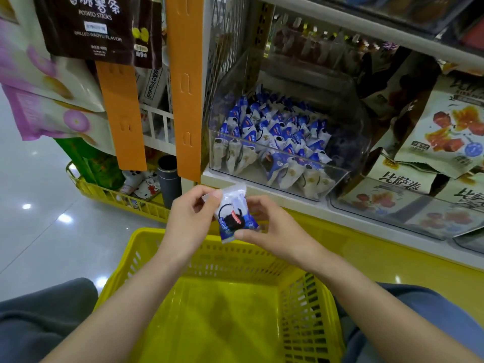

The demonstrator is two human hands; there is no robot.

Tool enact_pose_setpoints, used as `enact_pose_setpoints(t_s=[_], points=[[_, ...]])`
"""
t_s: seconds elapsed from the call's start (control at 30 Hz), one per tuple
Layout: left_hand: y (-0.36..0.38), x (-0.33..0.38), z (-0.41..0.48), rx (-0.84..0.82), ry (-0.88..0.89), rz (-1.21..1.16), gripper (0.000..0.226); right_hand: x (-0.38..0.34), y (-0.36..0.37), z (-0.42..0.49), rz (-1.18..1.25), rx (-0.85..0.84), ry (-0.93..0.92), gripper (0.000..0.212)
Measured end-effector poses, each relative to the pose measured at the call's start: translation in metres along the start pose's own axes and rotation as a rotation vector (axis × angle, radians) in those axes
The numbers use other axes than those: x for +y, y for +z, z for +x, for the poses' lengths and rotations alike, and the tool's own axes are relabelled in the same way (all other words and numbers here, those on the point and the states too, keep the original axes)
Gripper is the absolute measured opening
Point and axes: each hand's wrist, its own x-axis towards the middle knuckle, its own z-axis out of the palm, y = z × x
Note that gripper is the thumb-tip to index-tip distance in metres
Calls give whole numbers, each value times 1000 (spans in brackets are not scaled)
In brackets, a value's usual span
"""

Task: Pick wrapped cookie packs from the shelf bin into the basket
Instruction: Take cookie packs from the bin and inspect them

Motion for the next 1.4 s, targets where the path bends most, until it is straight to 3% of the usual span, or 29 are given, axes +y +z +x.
enact_pose_setpoints(t_s=[0.17, 0.33, 0.43, 0.53, 0.6, 0.7, 0.77, 0.83, 0.9, 1.03, 1.23, 1.4], points=[[4, 3, -6, -114, 71, 134, 18, -2, 1, 0, -10, 198, -165, 6], [6, 7, -5, -140, -64, 22, 16, 1, 3, -6, -387, 288, -373, 20], [7, 5, -5, -90, -88, -23, 6, 2, 4, -4, -330, 361, -326, 16], [8, 1, -6, -64, -89, 3, 17, 2, 2, 1, -154, 460, -182, 26], [11, 0, -9, -118, -43, 39, 18, 2, 0, 3, -36, 451, -114, 30], [13, -2, -10, -137, 27, 85, 14, 0, 2, 3, 99, 302, -95, 31], [9, -1, -7, -102, -10, -21, 8, -3, 4, 4, 222, 172, -135, 20], [7, 2, -4, -123, -112, -155, 7, -4, 5, 3, 265, 97, -158, 29], [8, -1, -4, -204, -205, -223, 22, -2, 5, 3, 201, 106, -176, 38], [12, -8, -11, -319, -254, -249, 55, -2, 8, 4, 190, 158, -146, 35], [14, -6, -10, -217, -157, -86, 23, 0, 15, 0, -26, 238, -211, 31], [17, -4, -12, -150, -76, 55, 22, 0, 16, 0, -222, 242, -215, 34]])
